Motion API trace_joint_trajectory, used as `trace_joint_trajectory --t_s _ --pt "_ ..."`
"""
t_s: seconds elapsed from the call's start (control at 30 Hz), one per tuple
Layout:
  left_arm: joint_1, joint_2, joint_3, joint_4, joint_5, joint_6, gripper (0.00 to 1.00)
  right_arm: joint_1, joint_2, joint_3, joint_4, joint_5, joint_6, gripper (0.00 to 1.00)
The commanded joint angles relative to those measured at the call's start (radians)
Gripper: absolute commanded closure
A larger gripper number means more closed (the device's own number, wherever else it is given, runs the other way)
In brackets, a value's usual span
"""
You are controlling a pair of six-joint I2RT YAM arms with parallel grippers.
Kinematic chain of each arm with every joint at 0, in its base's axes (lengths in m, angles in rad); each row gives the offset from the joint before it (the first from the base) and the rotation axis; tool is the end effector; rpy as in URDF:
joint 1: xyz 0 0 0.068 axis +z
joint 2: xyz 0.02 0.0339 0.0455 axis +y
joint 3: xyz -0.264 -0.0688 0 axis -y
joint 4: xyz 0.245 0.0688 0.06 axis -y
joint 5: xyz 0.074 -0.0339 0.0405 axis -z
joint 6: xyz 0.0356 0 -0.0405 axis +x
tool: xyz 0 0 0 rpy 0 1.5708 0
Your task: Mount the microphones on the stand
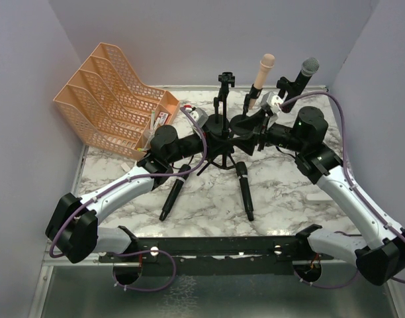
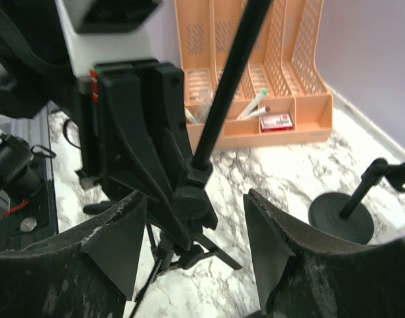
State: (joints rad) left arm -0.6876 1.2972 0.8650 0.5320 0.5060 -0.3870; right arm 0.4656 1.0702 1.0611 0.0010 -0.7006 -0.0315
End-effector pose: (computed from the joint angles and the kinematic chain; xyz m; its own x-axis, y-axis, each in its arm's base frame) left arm 0.2216 -0.2043 0.3300 -0.2789 -0.1981 -0.9397 0.8883 0.3186 -0.3308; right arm 0.2042 0.1283 0.4021 0.0217 -0.0160 -0.9996 -0.9190 0.3933 -0.0263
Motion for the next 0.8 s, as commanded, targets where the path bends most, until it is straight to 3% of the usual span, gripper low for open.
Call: trace_joint_trajectory --t_s 0.0,0.1,0.23,0.3,0.43,0.57,0.77 --pt "-0.002 -0.019 0.003 0.059 0.024 -0.013 1.0 0.001 0.044 0.036 -0.077 -0.034 -0.037 0.37" --pt "-0.001 -0.024 0.002 0.059 0.026 -0.009 1.0 0.002 0.066 0.048 -0.082 -0.003 -0.008 0.44" --pt "-0.001 -0.024 -0.001 0.059 0.029 -0.007 1.0 0.001 0.086 0.046 -0.057 -0.003 0.044 0.63" --pt "-0.001 -0.024 -0.001 0.059 0.029 -0.007 1.0 0.001 0.082 0.032 -0.026 -0.019 0.077 0.62" --pt "-0.002 -0.023 -0.001 0.059 0.028 -0.007 1.0 0.002 0.064 0.005 0.022 -0.052 0.085 0.48" --pt "-0.003 -0.02 0.002 0.059 0.028 -0.009 1.0 0.001 0.056 0.001 0.025 -0.065 0.084 0.5" --pt "-0.002 -0.017 0.002 0.059 0.028 -0.01 1.0 0.001 0.079 0.017 0.001 -0.059 0.09 0.79"
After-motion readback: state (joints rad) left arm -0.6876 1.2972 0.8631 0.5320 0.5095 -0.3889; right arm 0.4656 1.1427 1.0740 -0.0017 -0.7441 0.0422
